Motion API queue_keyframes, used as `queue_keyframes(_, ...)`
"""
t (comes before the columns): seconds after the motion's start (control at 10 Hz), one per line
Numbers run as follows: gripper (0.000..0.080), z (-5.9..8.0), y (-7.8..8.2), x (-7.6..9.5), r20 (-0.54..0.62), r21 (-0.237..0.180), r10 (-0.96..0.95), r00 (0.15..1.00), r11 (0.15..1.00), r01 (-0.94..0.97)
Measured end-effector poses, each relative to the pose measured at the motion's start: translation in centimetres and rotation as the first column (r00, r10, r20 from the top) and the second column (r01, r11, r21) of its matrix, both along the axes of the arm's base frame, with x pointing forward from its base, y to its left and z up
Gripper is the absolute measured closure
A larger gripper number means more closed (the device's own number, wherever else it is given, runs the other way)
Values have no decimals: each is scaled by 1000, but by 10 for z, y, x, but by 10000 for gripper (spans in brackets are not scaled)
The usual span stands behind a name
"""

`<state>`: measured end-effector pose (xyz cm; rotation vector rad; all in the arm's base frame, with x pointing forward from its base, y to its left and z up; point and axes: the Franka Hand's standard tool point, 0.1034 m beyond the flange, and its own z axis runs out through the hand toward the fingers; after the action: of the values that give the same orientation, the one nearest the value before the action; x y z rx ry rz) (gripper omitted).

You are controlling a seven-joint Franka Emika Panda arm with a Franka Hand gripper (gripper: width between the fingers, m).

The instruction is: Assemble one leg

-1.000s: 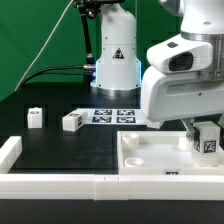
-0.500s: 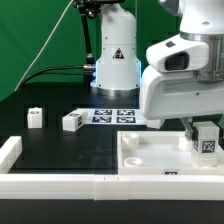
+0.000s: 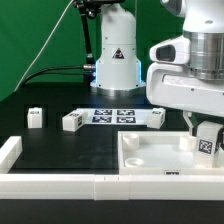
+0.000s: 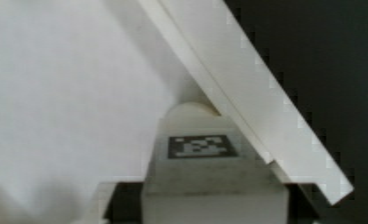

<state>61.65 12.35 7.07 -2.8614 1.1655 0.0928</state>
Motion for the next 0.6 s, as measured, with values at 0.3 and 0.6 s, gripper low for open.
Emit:
queue_keyframes(0.3,507,0,0,1,-11,-6,-295,955,955,295)
queue_keyframes(0.6,498,0,0,1,-17,-2,-345,939,939,345)
